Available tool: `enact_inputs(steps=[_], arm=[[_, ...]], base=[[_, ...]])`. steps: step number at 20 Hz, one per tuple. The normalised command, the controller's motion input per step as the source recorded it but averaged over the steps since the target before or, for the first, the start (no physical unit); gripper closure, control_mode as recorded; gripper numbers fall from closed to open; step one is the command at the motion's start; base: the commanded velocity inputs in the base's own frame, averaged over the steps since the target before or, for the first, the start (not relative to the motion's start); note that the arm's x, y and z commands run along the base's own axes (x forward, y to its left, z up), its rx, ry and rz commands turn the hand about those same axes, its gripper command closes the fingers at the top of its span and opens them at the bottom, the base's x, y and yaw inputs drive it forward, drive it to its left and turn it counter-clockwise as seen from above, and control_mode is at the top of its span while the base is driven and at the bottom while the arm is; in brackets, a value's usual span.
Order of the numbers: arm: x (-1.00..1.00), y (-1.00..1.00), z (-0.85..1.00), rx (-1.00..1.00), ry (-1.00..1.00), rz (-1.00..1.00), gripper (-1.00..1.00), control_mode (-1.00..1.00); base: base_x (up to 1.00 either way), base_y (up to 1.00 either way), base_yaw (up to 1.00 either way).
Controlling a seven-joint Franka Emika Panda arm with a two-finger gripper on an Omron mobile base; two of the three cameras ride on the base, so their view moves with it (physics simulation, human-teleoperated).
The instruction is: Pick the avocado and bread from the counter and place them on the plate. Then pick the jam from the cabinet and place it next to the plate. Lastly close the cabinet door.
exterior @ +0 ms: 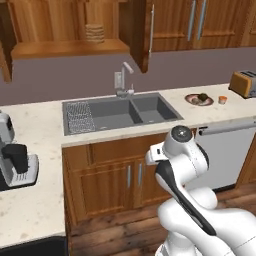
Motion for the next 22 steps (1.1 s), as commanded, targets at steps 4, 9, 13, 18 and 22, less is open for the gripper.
enact_inputs(steps=[4, 9, 13, 18, 22], arm=[[0.0, 0.0, 0.0, 0.0, 0.0, 0.0, -1.0, 1.0], [0.0, 0.0, 0.0, 0.0, 0.0, 0.0, -1.0, 1.0], [0.0, 0.0, 0.0, 0.0, 0.0, 0.0, -1.0, 1.0], [0.0, 0.0, 0.0, 0.0, 0.0, 0.0, -1.0, 1.0], [0.0, 0.0, 0.0, 0.0, 0.0, 0.0, -1.0, 1.0]], base=[[0.23, 0.79, -0.15], [0.28, 0.5, -0.03], [0.26, 0.29, 0.0], [0.45, 0.19, 0.0], [0.53, 0.21, 0.0]])
